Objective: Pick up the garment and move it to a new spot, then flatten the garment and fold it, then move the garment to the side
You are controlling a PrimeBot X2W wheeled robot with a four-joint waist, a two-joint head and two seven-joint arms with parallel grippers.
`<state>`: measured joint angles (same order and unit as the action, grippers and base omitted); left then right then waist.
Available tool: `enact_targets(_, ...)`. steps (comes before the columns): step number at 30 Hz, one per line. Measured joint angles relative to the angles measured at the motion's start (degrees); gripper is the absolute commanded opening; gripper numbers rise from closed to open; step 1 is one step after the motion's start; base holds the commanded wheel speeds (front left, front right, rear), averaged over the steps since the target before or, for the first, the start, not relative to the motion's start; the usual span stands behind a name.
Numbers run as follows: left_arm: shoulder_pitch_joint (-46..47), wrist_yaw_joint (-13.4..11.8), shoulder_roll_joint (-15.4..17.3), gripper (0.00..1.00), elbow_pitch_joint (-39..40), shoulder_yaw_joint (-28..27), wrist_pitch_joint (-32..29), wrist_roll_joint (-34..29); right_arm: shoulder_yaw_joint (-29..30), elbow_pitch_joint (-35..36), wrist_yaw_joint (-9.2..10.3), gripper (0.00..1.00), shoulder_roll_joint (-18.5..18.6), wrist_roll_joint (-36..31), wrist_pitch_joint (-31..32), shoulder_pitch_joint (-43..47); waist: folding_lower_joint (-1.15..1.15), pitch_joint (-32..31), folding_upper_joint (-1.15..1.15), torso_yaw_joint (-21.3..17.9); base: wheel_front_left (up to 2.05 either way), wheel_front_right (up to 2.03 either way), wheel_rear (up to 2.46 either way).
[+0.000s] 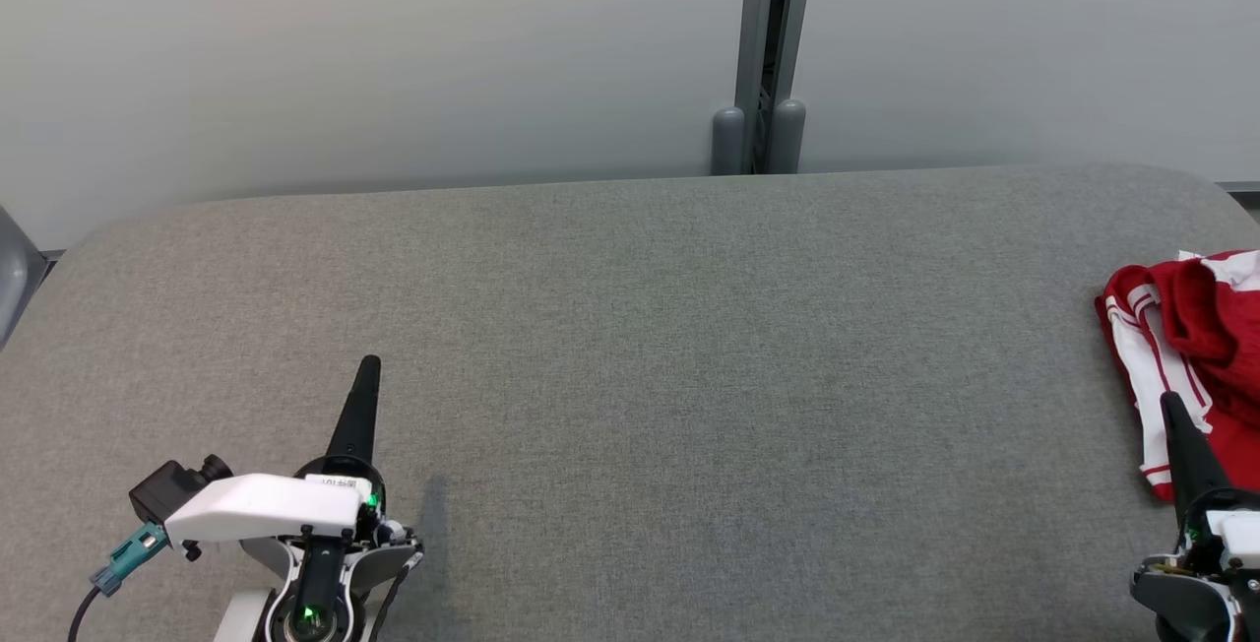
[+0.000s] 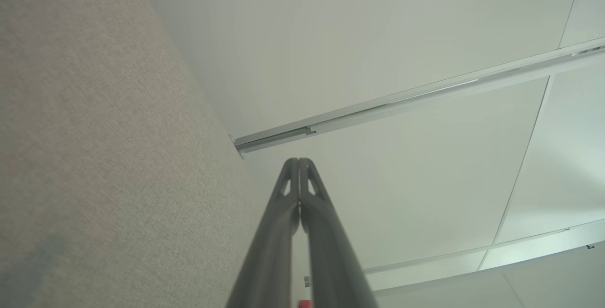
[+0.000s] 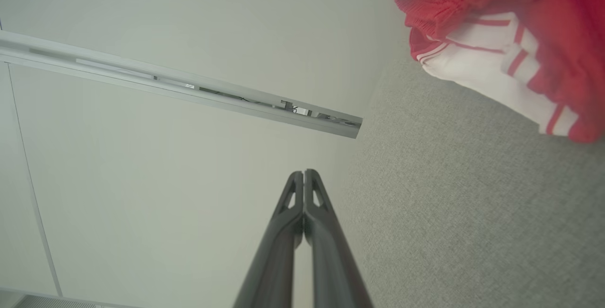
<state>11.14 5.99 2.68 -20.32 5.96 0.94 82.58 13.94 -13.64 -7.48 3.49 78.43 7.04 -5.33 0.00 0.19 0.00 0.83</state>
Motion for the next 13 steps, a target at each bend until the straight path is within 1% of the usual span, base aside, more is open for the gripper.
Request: enact_targets(13, 1.4, 0.57, 0.01, 0.0, -0.86, -0.2, -1.01, 4.74, 1.72, 0.22, 0.0, 0.0, -0.26, 5.23, 1.59, 0.05, 0.0, 0.11, 0.0, -0.34, 0.0, 0.0, 0.0)
